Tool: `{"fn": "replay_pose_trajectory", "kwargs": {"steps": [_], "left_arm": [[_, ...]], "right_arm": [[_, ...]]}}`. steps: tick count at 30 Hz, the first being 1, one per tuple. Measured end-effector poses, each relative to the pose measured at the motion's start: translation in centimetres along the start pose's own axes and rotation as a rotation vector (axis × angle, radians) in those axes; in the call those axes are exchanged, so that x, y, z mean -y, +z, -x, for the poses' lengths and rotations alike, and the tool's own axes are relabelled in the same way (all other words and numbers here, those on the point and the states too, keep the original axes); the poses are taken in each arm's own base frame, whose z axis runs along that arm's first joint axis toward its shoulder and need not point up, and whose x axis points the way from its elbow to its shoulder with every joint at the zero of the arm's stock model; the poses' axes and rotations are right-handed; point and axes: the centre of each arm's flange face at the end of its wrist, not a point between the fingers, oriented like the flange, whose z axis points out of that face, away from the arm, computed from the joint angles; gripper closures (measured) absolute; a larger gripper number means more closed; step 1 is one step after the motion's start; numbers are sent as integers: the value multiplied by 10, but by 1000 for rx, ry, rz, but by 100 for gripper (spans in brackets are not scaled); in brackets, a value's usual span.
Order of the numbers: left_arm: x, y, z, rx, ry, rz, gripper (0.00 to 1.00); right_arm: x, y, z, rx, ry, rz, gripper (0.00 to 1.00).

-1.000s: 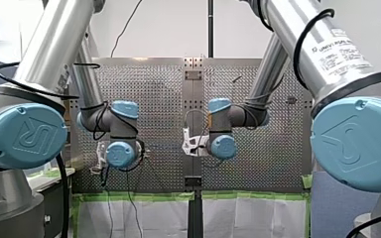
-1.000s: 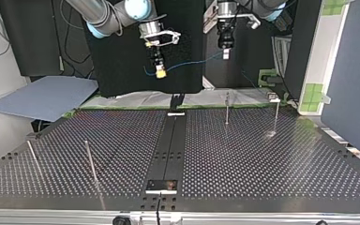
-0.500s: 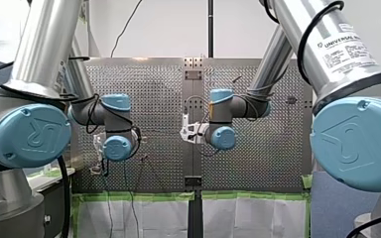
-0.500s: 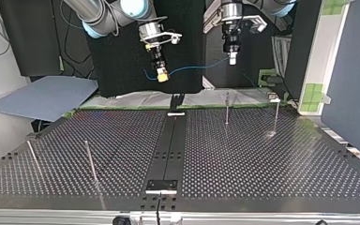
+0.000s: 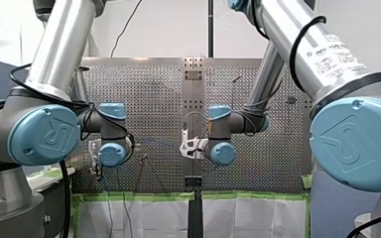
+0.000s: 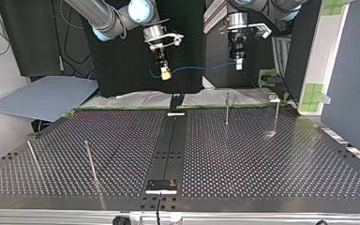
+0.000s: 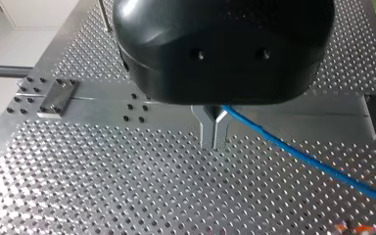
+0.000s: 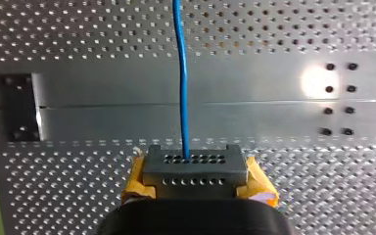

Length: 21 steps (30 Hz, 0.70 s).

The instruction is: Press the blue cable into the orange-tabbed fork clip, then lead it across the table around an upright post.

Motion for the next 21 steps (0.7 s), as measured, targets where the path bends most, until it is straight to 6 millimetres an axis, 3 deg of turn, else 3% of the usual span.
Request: {"fn": "replay_pose_trajectory", "kwargs": {"steps": [14,21], "left_arm": [[-12,4,-39,-63,23,24,100],[-6,23,-59,-72,12,8,100]], "right_arm": [[-1,22,47,44,12,0,100],[-9,35,61,51,23,13,100]]}}
